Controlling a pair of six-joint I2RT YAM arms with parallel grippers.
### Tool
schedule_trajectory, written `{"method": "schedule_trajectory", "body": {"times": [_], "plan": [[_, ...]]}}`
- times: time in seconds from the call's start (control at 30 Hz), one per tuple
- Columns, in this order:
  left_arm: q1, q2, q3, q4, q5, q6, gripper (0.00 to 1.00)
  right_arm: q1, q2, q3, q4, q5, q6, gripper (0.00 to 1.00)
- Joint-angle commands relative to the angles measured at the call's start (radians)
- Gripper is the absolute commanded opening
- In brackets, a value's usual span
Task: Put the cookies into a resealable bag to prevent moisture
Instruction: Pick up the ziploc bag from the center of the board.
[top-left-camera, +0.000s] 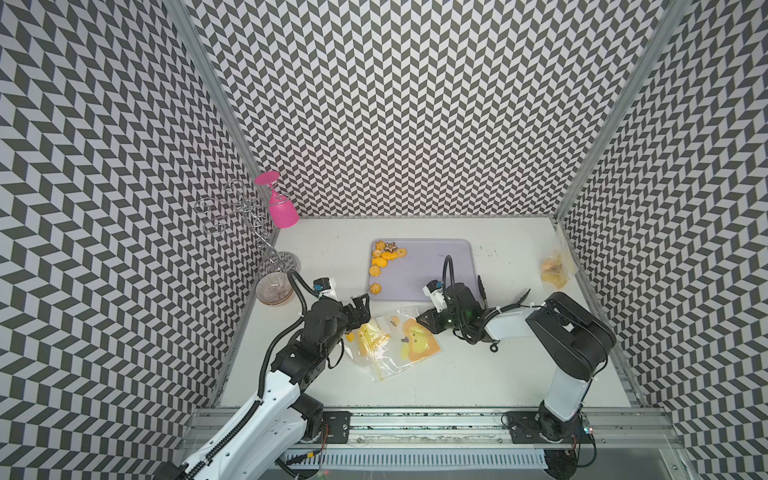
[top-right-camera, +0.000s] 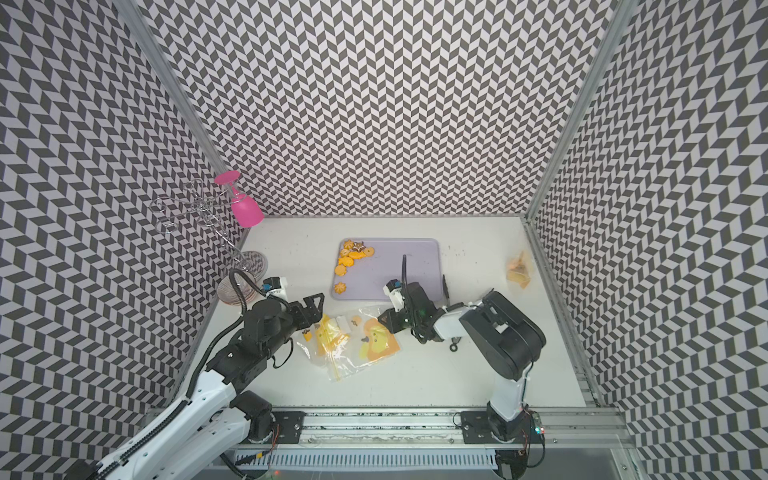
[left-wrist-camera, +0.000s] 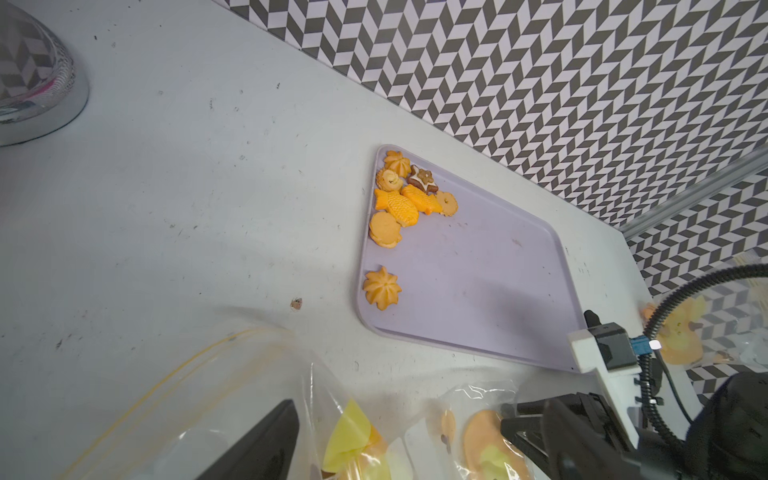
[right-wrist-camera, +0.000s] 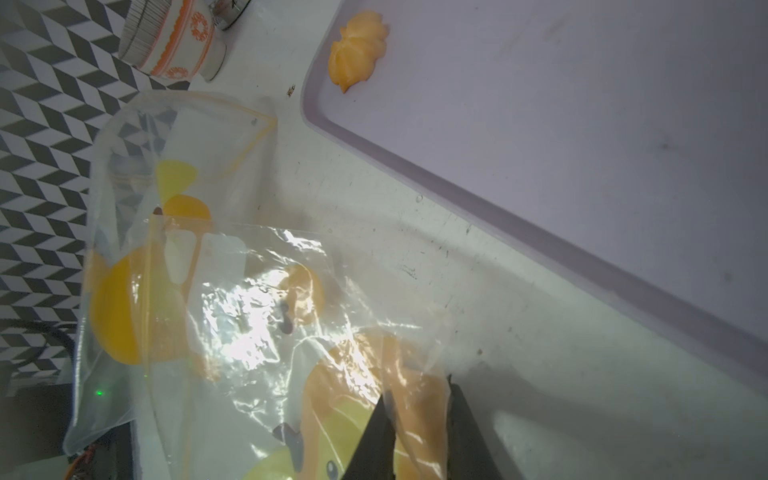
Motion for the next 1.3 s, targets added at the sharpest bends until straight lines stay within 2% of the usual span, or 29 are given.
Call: {"method": "schedule_trajectory", "body": {"times": [0.0,0.1,0.27,0.4,0.53,0.67,0.7,0.8,0.97,1.13,1.27], "plan": [[0.002,-0.009,-0.011,0.04,0.019,0.012,0.91,-0.005,-0.016,-0.022,0.035,-0.018,0.003,0.07],[0.002,-0.009,-0.013,0.043,0.026,0.016,0.91,-0.009,-0.032,-0.034,0.038,-0.018,0.007,0.0],[-0.019,-0.007,-0.011,0.058,0.045,0.035,0.91,-0.044,-0.15,-0.125,0.051,0.012,0.019,0.0],[-0.102,0.032,-0.019,0.093,0.058,0.041,0.89,-0.144,-0.271,-0.251,0.065,-0.03,0.027,0.0],[-0.204,0.11,-0.024,0.129,0.059,0.025,0.79,-0.257,-0.358,-0.349,0.053,-0.065,0.014,0.0],[-0.271,0.177,-0.035,0.156,0.076,-0.004,0.7,-0.323,-0.383,-0.399,0.09,-0.108,0.049,0.0],[-0.286,0.19,-0.037,0.154,0.074,-0.013,0.64,-0.327,-0.384,-0.395,0.076,-0.089,0.052,0.0],[-0.304,0.227,-0.04,0.124,0.068,-0.049,0.51,-0.335,-0.378,-0.394,0.078,-0.075,0.06,0.0],[-0.305,0.302,-0.032,0.102,0.098,-0.073,0.37,-0.357,-0.377,-0.403,0.088,-0.086,0.074,0.0],[-0.319,0.347,-0.024,0.133,0.144,-0.058,0.34,-0.38,-0.425,-0.416,0.085,-0.099,0.08,0.0],[-0.319,0.383,-0.002,0.141,0.129,-0.055,0.32,-0.381,-0.542,-0.44,0.091,-0.14,0.073,0.0]]}}
